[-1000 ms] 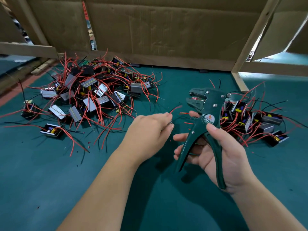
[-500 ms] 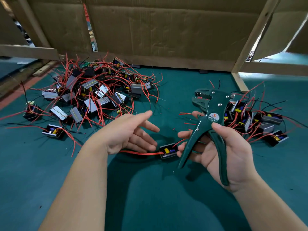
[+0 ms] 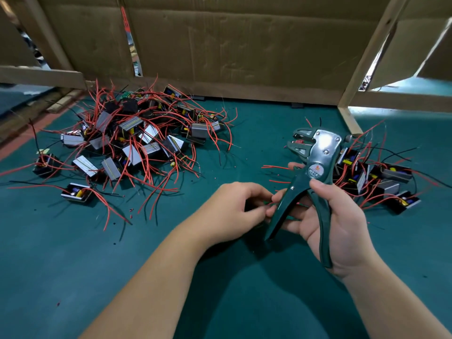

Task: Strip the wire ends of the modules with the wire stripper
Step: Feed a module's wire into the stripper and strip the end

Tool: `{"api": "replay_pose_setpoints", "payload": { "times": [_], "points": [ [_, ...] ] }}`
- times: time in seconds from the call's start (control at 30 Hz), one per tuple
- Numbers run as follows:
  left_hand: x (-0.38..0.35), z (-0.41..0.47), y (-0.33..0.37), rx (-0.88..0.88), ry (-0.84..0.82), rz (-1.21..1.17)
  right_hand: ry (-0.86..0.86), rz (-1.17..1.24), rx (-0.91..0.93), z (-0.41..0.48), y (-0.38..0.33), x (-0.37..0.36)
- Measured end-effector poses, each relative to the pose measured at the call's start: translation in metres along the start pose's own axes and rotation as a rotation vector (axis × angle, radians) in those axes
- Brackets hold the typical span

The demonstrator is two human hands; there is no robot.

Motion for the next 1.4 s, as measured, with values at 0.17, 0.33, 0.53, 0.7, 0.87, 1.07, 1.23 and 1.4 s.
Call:
{"api": "replay_pose_setpoints", "payload": {
  "times": [0.17,0.33,0.53,0.7,0.87,1.07,1.23,1.4],
  "points": [
    [0.011,0.006,-0.006,0.086,0.111,-0.305,0.0,0.049,0.024,-0.001,-0.003,0.0],
    [0.017,0.007,-0.007,0.125,0.118,-0.561,-0.021,0.074,-0.064,-0.003,-0.001,-0.005],
    [0.023,0.005,-0.01,0.173,0.137,-0.68,-0.086,0.152,-0.308,-0.007,0.003,-0.011],
    [0.021,0.006,-0.014,0.296,0.12,-0.683,-0.104,0.186,-0.443,-0.009,0.008,-0.012],
    [0.023,0.004,-0.01,0.223,0.191,-0.508,-0.158,0.204,-0.474,-0.01,0.008,-0.013],
    [0.029,0.004,-0.007,0.103,0.325,-0.383,-0.283,0.202,-0.441,-0.013,0.01,-0.016],
    [0.028,0.003,-0.007,0.016,0.376,-0.334,-0.261,0.117,-0.413,-0.014,0.01,-0.017],
    [0.027,0.002,-0.006,-0.005,0.375,-0.369,-0.23,0.048,-0.389,-0.015,0.009,-0.018]
  ]
}}
Point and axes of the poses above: each hand's wrist, its own z-axis towards the middle knuckle, its own x-axis out of the back of the hand, y = z × x, the point moved 3 cm from there along z, towards the middle knuckle, and after that the axes turned 14 degrees about x, right-handed, at the moved point
